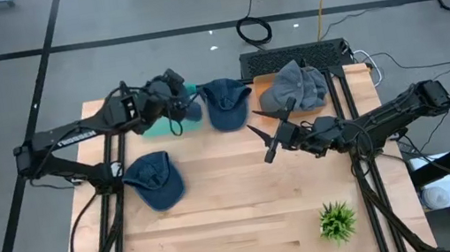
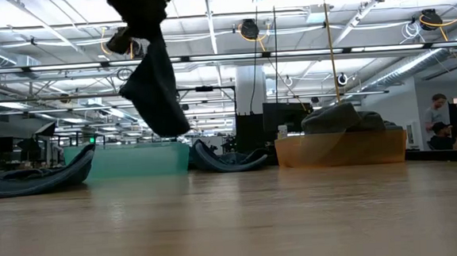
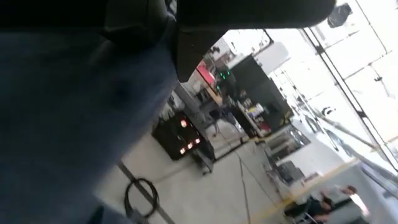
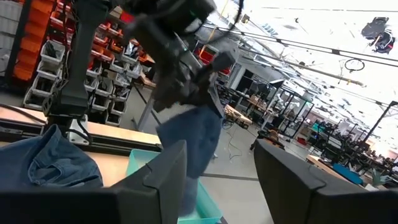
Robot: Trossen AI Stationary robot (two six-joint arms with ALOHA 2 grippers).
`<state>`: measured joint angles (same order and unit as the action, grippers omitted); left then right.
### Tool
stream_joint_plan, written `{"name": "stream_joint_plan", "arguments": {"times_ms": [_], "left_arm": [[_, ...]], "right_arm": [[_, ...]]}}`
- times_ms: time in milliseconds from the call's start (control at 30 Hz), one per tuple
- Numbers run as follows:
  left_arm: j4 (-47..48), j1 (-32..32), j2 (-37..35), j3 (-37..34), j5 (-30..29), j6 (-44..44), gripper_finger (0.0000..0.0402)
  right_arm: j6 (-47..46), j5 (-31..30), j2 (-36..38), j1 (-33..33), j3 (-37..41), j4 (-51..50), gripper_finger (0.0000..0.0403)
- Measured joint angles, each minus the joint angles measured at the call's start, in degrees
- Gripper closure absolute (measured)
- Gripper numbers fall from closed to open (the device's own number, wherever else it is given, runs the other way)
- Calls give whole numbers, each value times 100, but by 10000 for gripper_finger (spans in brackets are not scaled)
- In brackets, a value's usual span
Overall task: Pick & Place hat
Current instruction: Put the right dark blue cap into the blue bin
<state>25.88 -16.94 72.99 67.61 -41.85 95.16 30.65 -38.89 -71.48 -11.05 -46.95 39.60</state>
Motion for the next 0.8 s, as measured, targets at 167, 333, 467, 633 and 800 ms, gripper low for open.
{"name": "stream_joint_plan", "arguments": {"times_ms": [167,333,467,633,800], "left_arm": [[-839,-236,15,-541,36,530,400],[-1919,-430,9,-1026,99,1049,400],[-2507,-576,-1,-1316,246,1299,400],[-2447,-720,-48,-1726,263,1328,400],[-2175,-817,-95,-1929,26,1395,400]], "right_arm": [[-107,-2,0,0,1,-107,230],[-297,-4,0,0,1,-233,227],[-299,-21,0,0,3,-296,225],[-302,-24,0,2,3,-301,229],[-303,-24,0,8,3,-302,230]]}}
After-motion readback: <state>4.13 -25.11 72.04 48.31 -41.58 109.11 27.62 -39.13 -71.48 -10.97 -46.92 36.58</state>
